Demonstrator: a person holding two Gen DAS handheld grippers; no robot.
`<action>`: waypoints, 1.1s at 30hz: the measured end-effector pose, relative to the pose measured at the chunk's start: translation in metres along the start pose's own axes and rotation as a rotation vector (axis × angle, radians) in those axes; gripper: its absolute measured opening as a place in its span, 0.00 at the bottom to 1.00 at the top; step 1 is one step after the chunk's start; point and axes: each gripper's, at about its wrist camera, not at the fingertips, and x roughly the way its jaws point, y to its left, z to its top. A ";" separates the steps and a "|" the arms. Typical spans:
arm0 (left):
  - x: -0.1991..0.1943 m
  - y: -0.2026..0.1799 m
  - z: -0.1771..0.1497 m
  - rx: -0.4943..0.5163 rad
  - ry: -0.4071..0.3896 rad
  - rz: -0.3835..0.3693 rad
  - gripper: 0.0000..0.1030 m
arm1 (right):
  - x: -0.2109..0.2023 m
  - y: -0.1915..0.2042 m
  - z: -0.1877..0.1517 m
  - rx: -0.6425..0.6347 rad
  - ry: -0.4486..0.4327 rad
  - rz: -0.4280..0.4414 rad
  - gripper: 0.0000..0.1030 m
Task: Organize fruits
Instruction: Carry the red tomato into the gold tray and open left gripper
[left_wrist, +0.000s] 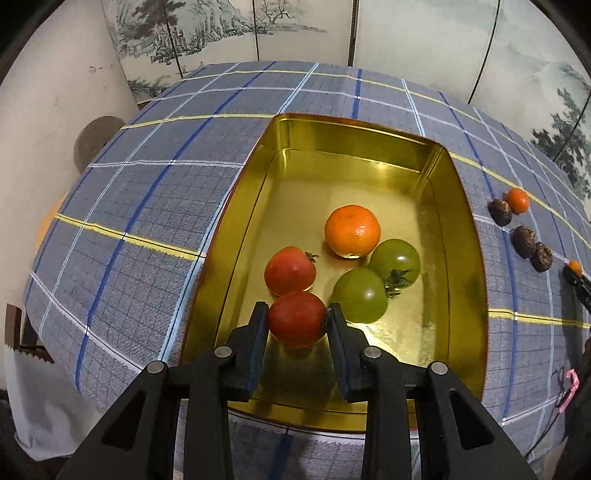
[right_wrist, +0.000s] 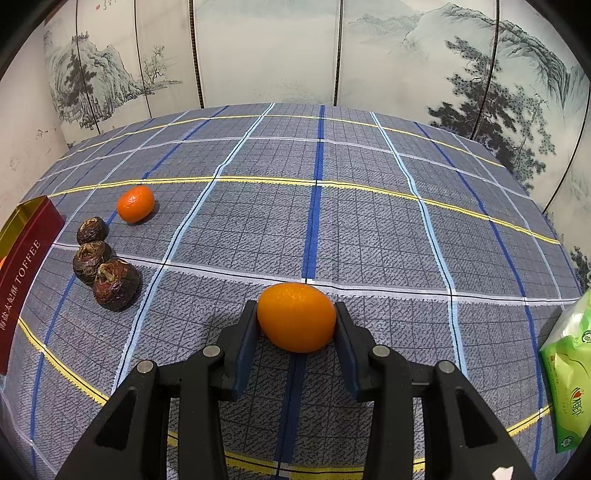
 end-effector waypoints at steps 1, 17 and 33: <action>0.002 0.001 0.000 0.000 0.001 -0.002 0.32 | 0.000 0.000 0.000 0.000 0.000 0.000 0.36; 0.019 0.003 0.010 0.008 0.010 0.014 0.32 | 0.000 0.001 0.000 -0.001 0.000 -0.001 0.36; 0.033 0.003 0.021 0.020 0.014 0.036 0.32 | 0.000 0.001 0.000 -0.001 0.001 -0.001 0.36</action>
